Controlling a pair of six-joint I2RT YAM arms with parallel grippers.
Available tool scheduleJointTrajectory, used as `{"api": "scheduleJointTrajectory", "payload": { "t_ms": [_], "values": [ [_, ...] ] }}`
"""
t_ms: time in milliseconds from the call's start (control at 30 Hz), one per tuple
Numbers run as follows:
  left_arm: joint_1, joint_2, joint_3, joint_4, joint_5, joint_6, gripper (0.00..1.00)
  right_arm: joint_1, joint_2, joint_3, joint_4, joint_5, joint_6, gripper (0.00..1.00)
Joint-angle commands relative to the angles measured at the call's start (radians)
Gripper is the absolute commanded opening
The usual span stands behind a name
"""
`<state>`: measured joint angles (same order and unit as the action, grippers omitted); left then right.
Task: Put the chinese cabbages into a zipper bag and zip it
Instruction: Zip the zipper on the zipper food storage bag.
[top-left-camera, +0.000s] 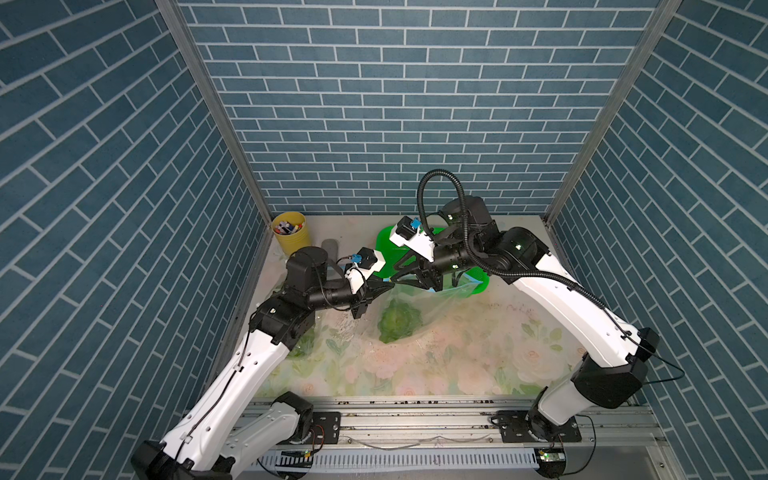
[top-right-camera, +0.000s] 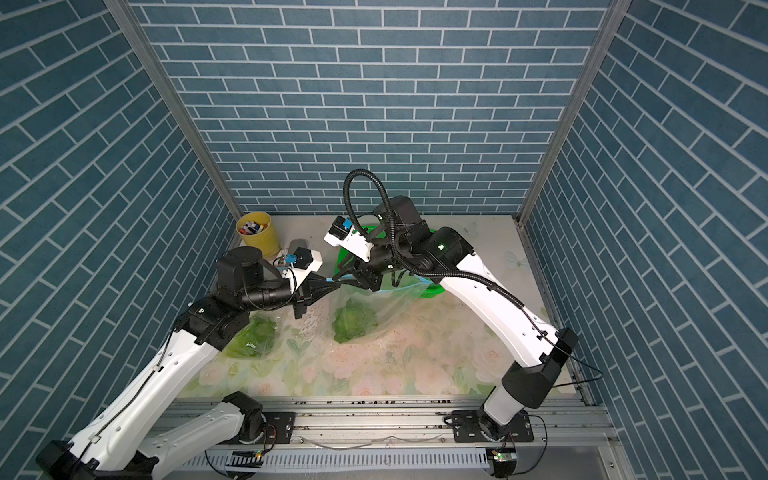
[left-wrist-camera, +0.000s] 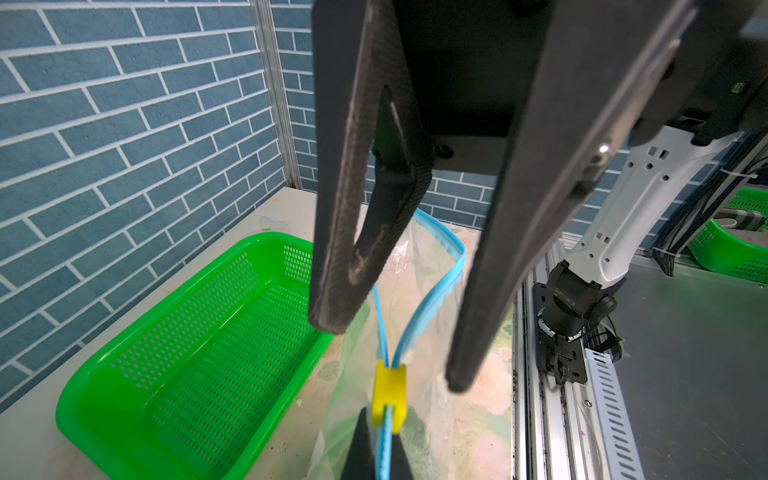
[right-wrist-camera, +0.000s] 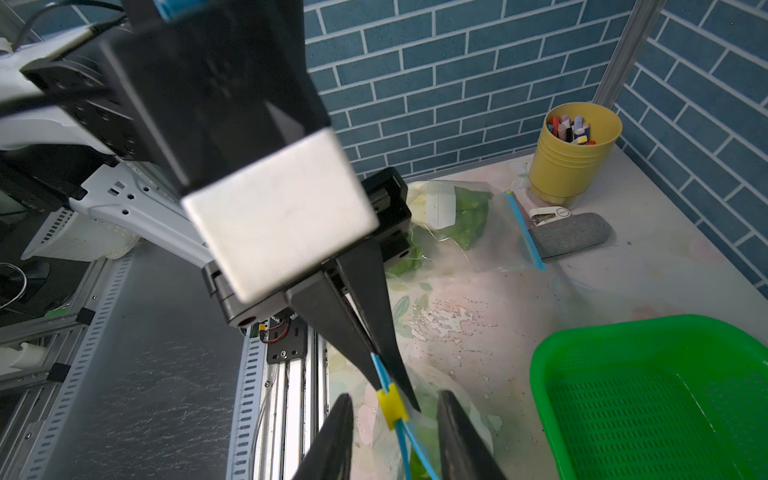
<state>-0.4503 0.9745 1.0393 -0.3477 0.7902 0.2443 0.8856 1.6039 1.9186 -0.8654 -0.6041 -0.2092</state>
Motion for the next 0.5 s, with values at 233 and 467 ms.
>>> {"api": "scheduleJointTrajectory", "payload": {
  "t_ms": [233,467],
  "values": [
    [-0.005,-0.011,0.037,0.003,0.015,0.015,0.0,0.006,0.039,0.04,-0.044,-0.043,-0.075,0.28],
    [-0.006,-0.013,0.036,0.007,0.011,0.018,0.0,0.008,0.04,0.033,-0.045,-0.034,-0.081,0.16]
  ]
}}
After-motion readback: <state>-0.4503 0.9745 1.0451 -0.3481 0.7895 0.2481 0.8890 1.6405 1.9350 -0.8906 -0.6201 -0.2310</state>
